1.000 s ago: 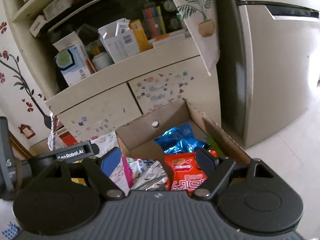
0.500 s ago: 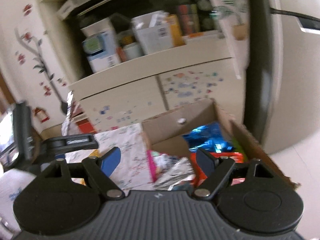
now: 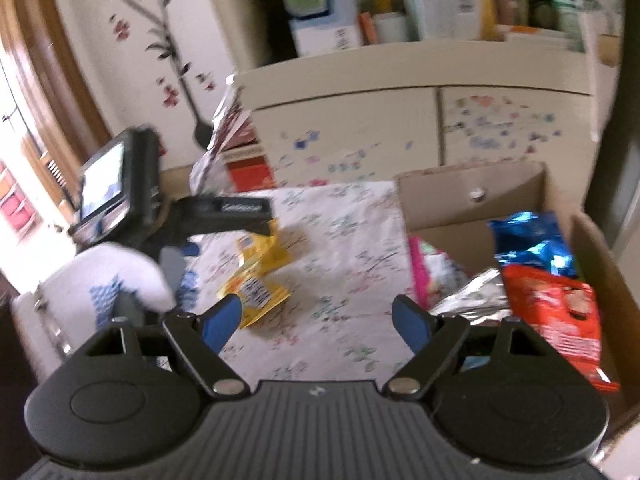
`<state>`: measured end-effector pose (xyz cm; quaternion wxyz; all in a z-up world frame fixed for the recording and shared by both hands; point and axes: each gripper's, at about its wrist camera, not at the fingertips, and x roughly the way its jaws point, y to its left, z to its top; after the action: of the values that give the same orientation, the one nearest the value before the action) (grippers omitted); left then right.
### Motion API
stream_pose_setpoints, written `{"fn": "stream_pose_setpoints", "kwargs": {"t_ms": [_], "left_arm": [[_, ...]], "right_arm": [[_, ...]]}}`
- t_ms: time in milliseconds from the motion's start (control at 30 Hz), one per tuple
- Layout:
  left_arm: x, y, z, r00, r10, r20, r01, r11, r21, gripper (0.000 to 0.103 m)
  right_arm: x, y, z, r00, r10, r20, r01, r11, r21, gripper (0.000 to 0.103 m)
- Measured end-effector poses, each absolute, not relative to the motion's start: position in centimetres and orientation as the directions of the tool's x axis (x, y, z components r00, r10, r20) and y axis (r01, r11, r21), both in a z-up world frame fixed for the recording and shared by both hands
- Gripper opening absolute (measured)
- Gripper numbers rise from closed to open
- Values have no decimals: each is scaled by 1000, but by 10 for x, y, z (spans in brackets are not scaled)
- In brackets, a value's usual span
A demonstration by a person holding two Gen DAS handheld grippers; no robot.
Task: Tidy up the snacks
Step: 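Move the left tool to the yellow barcode packet while the right tool approaches the yellow waffle packet, then grasp the yellow barcode packet with the left tool while the right tool grasps the yellow waffle packet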
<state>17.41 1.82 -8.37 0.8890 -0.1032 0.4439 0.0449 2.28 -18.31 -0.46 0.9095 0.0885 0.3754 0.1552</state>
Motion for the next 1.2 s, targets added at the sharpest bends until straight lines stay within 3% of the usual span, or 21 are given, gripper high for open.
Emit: {"fn": "stream_pose_setpoints", "kwargs": {"t_ms": [533,1000,1200], "left_arm": [[186,25,-111,578,-11,-816,-230,957,-175,100],[166,44,-114,515,131,-847,-288,957,-27,102],[148,75,-111,467,131,-874,-309,951,-22,102]], "right_arm": [[37,-160,-23,612,394,-685,-266,919,291,83],[43,-161,-23,617,396,-680,-263,918,296,83],[53,-147,-32,586,442,-679,-318,896,309,83]]}}
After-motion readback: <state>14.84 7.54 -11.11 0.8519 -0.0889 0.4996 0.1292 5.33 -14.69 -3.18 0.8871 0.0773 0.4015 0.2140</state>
